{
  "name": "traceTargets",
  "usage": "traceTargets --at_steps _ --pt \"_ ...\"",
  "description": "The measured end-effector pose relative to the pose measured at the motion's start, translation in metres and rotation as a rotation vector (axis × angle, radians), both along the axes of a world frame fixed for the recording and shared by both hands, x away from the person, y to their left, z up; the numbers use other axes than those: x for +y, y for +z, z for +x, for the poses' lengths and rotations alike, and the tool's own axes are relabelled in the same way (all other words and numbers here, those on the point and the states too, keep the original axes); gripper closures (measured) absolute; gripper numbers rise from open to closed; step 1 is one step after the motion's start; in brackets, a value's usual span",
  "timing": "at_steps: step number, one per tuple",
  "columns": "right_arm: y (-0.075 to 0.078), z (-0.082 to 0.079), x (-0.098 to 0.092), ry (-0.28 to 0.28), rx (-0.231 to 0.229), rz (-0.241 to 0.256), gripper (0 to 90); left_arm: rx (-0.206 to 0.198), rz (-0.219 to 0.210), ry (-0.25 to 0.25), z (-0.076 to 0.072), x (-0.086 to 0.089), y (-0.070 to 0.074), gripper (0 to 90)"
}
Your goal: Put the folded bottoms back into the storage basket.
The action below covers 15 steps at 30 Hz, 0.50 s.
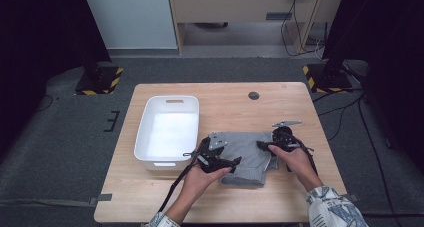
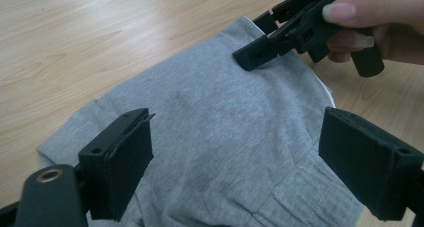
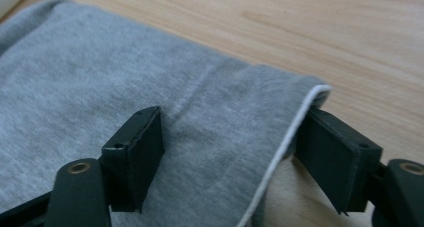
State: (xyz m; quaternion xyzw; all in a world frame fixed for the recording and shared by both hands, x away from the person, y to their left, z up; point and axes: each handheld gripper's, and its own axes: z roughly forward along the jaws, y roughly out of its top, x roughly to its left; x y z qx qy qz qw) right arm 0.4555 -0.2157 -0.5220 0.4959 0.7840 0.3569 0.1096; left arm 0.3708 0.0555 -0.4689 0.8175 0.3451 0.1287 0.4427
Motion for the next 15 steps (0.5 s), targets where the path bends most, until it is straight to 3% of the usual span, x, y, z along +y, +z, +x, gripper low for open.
traceTargets --at_steps 5,8,15 --pt "0.0 -0.004 0.001 0.06 -0.011 0.005 52.7 0.0 0.001 -0.001 -0.001 -0.002 -0.002 13.1" --pt "0.001 -0.006 0.004 0.078 -0.028 -0.026 62.9 -0.001 -0.001 0.002 -0.001 -0.005 -0.004 13.1" --pt "0.005 -0.008 0.004 0.069 -0.033 -0.067 69.5 -0.005 0.011 0.007 -0.001 -0.015 -0.01 13.1"
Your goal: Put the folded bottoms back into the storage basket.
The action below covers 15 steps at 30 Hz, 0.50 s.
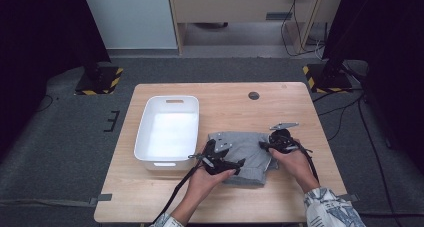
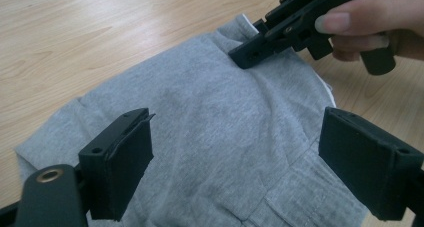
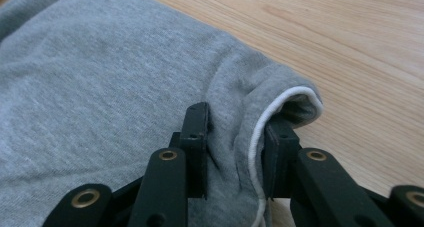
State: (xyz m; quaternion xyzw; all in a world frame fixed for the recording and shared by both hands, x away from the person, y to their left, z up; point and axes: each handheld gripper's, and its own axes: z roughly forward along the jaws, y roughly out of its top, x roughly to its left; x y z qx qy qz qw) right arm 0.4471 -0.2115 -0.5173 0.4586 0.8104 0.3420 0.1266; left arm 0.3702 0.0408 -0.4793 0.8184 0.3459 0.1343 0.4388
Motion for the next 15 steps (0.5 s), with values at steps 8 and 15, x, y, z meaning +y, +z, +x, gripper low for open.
traceTargets --at_steps 8,15 --pt "0.004 -0.002 -0.025 -0.038 -0.016 -0.024 72.4 0.011 0.015 0.062 0.007 -0.007 -0.011 11.2" --pt "0.005 -0.004 -0.042 -0.053 -0.03 -0.009 74.5 0.013 0.023 0.115 0.012 -0.004 -0.016 11.2"
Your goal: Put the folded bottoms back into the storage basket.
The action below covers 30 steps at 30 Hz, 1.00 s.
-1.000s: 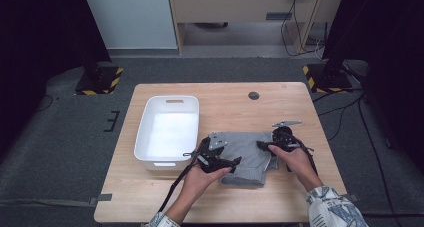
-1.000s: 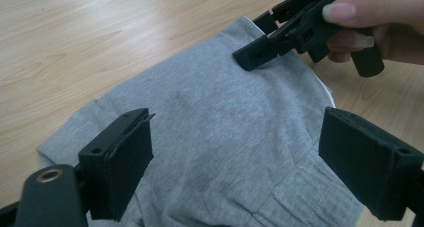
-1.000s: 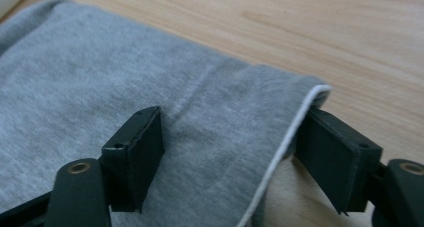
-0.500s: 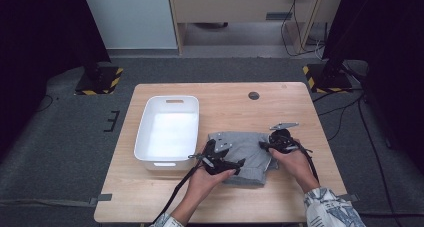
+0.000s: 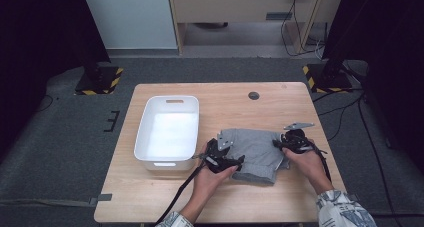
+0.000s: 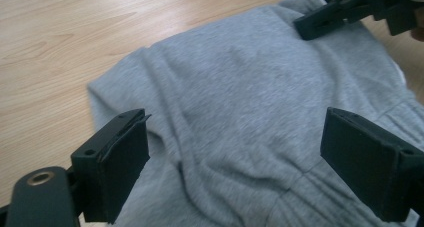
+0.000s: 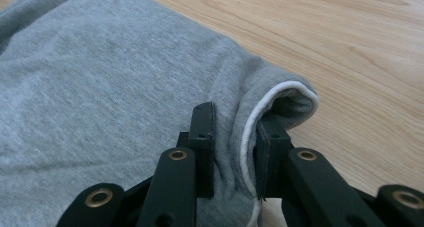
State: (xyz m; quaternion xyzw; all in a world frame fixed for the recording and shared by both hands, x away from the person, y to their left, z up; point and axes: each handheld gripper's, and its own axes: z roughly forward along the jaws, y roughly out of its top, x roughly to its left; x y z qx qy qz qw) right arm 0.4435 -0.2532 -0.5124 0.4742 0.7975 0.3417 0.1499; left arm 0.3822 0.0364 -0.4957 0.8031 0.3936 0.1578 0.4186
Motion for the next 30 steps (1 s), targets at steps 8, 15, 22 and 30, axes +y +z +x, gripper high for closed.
traceTargets --at_steps 8,15,22,30 --pt "0.003 0.002 0.0 0.006 -0.007 -0.055 76.5 0.004 0.011 0.037 0.002 0.001 -0.008 11.2" --pt "0.002 0.003 -0.004 -0.005 -0.01 -0.042 75.5 -0.001 0.025 0.066 0.006 -0.003 -0.013 11.0" --pt "0.001 0.003 -0.005 0.0 -0.005 -0.033 71.9 0.039 0.028 0.074 0.01 -0.002 -0.022 10.1" --pt "-0.001 0.003 -0.007 -0.02 0.011 0.004 57.3 0.085 0.011 0.065 0.012 0.001 -0.03 8.7"
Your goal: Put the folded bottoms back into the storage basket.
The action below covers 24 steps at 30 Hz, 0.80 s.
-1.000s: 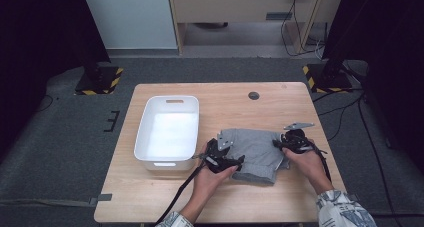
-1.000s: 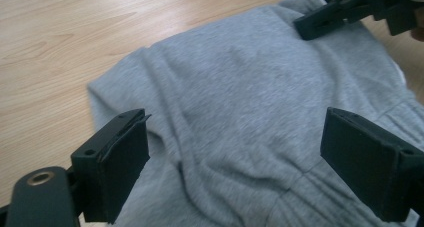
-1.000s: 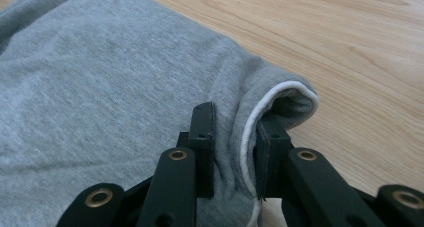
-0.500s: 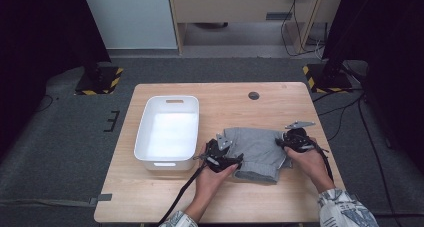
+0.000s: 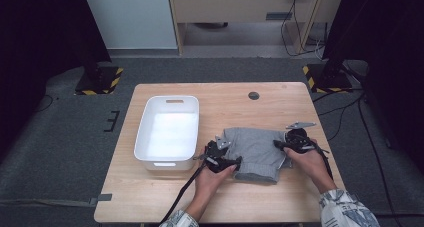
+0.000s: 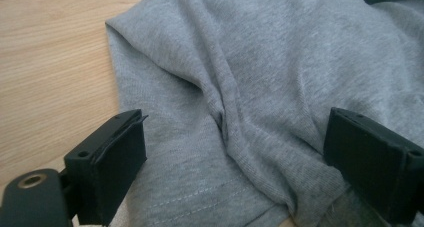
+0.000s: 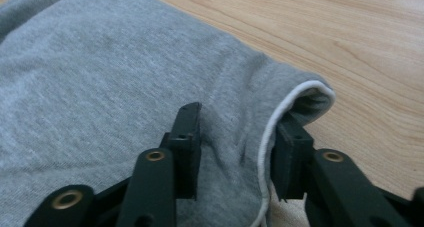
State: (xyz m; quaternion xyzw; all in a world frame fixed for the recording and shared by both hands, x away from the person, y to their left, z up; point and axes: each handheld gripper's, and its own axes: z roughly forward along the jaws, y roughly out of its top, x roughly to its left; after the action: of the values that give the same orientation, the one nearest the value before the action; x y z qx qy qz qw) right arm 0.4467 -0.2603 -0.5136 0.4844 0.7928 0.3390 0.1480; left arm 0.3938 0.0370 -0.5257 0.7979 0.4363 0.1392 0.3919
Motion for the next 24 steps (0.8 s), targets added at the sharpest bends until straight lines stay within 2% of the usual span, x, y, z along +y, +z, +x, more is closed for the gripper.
traceTargets --at_steps 1,2,4,9,10,13,17,24 --pt "0.0 0.0 0.0 0.0 0.0 0.0 57.3 0.0 0.0 0.0 0.0 0.0 0.0 8.7" --pt "0.002 0.0 -0.004 -0.016 0.007 0.008 50.3 0.0 0.002 -0.003 -0.001 -0.001 0.0 8.8" --pt "0.005 0.001 -0.008 -0.024 0.007 0.018 48.6 -0.009 0.011 -0.009 -0.002 -0.001 -0.001 9.1" --pt "0.011 0.002 -0.015 -0.039 -0.004 0.019 41.4 -0.001 0.004 -0.005 -0.002 0.0 -0.002 8.7" --pt "0.012 0.004 -0.016 -0.05 -0.008 0.022 37.7 0.0 0.004 -0.003 -0.002 0.0 -0.002 8.7" --pt "0.011 0.01 -0.014 -0.055 -0.011 0.029 28.6 0.011 -0.002 0.001 -0.002 0.001 -0.003 8.3" --pt "0.009 0.018 -0.009 -0.048 -0.018 0.04 23.5 0.015 0.002 -0.004 -0.001 0.001 -0.005 7.9" --pt "-0.002 0.029 -0.01 -0.052 0.038 0.071 20.2 0.028 0.015 -0.009 -0.001 0.002 -0.007 8.1"
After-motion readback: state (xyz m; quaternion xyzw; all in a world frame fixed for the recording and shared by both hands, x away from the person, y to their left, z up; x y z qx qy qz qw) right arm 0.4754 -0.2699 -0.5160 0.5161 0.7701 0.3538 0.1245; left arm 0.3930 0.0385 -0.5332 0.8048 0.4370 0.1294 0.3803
